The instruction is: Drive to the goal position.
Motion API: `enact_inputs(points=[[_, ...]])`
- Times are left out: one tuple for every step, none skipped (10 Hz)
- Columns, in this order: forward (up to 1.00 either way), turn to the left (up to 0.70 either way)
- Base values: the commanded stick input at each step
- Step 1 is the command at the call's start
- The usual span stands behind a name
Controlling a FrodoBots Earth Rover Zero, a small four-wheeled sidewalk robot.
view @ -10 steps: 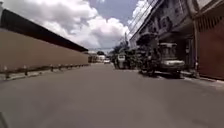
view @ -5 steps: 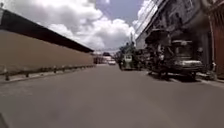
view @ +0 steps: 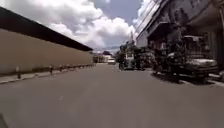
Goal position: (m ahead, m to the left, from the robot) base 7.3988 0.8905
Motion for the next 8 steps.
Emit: enact_inputs(points=[[1.00,0.00],[1.00,0.00],[1.00,0.00],[1.00,0.00],[1.00,0.00],[1.00,0.00],[1.00,0.00],[1.00,0.00]])
